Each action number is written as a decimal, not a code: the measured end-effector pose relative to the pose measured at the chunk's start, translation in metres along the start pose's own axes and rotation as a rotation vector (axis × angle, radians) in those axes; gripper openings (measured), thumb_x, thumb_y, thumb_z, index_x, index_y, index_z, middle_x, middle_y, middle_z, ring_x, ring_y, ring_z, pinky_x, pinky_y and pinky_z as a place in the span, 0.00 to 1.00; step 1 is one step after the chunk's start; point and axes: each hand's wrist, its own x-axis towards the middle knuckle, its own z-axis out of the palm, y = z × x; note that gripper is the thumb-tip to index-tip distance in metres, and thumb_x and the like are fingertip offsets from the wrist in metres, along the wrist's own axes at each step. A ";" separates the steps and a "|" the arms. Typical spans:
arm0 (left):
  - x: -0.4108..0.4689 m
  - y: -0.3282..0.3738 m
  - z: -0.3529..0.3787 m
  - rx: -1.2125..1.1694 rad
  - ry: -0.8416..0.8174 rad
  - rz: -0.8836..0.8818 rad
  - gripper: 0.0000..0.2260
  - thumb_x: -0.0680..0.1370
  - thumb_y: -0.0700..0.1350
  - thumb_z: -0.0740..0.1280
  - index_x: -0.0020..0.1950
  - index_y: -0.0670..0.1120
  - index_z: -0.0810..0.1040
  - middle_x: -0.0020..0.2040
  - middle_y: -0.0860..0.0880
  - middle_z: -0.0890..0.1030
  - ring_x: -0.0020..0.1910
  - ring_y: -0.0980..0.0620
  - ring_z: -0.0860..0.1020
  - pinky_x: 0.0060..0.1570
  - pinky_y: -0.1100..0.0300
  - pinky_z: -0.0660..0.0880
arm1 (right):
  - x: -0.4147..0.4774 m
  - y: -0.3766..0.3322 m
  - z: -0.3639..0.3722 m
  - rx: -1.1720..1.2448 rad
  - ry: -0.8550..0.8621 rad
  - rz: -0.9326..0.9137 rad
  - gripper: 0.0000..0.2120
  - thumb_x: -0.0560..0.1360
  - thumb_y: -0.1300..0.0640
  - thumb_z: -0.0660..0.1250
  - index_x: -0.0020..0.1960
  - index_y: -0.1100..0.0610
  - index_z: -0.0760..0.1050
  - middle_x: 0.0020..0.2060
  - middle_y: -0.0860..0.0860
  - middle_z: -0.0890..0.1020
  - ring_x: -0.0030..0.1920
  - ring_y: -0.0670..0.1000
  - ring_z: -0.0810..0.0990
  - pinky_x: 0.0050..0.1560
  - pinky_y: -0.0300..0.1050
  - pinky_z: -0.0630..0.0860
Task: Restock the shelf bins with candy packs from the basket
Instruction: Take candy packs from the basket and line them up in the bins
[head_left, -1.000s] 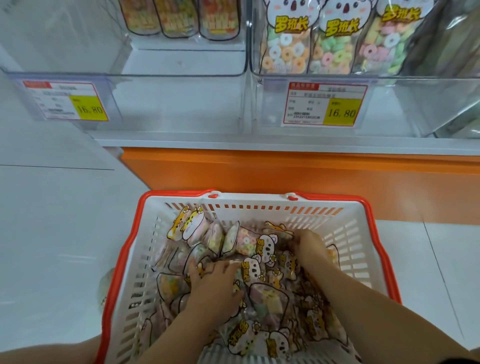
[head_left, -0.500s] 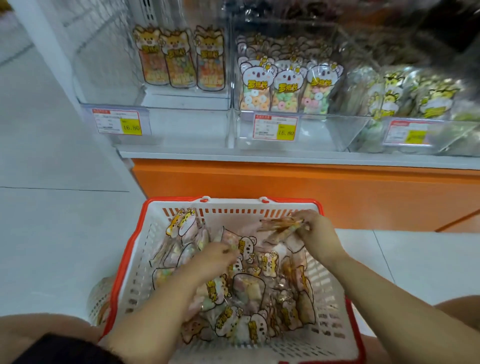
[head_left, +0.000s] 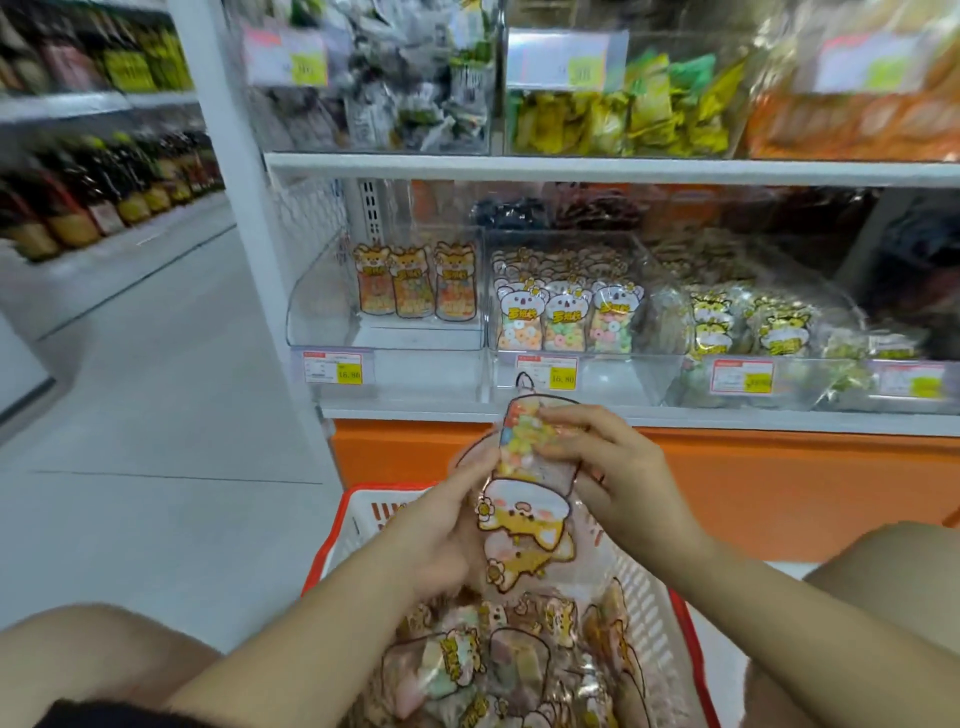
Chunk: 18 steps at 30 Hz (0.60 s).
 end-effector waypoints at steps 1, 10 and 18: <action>-0.006 0.003 0.002 0.026 0.001 0.021 0.12 0.75 0.52 0.69 0.51 0.48 0.88 0.58 0.41 0.84 0.57 0.41 0.83 0.65 0.44 0.74 | 0.002 -0.004 -0.001 0.053 0.020 0.032 0.20 0.65 0.73 0.65 0.51 0.57 0.83 0.62 0.47 0.78 0.61 0.40 0.74 0.59 0.26 0.68; -0.004 0.014 -0.040 -0.100 0.147 0.231 0.20 0.75 0.46 0.70 0.66 0.45 0.78 0.53 0.38 0.85 0.41 0.41 0.85 0.32 0.51 0.82 | 0.012 0.005 -0.001 0.494 0.265 0.683 0.32 0.76 0.61 0.72 0.74 0.43 0.63 0.67 0.39 0.73 0.67 0.40 0.72 0.65 0.44 0.72; 0.005 0.002 -0.056 0.073 0.322 0.396 0.13 0.80 0.38 0.67 0.64 0.45 0.74 0.53 0.38 0.85 0.49 0.37 0.85 0.43 0.39 0.82 | 0.016 0.017 0.003 0.965 0.318 0.894 0.26 0.76 0.70 0.68 0.66 0.47 0.72 0.61 0.50 0.82 0.59 0.54 0.82 0.62 0.59 0.77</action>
